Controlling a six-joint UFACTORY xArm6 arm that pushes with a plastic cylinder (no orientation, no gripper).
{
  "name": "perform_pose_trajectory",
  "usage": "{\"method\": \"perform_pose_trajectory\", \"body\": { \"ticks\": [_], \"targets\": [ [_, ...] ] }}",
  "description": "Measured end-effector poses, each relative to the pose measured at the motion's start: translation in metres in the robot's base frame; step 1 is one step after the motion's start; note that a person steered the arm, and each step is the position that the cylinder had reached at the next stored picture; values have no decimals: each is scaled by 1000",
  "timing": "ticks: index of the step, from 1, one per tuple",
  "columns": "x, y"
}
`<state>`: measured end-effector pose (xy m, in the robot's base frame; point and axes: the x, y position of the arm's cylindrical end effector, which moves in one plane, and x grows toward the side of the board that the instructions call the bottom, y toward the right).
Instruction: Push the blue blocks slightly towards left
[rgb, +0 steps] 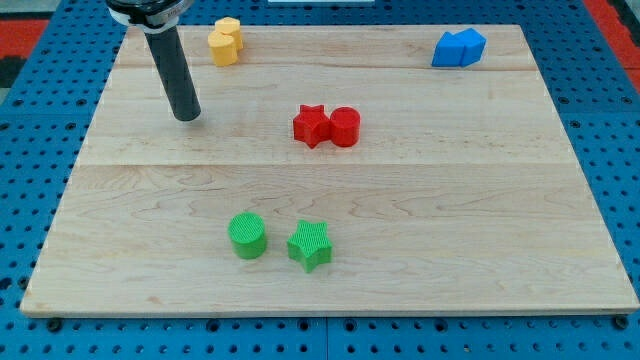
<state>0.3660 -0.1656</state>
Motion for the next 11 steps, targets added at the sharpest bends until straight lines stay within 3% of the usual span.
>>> {"method": "perform_pose_trajectory", "body": {
  "ticks": [1,3,5,6,7,8,11],
  "targets": [
    [-33,63],
    [-34,207],
    [-52,390],
    [-97,463],
    [-122,421],
    [-122,332],
    [-122,369]
  ]
}}
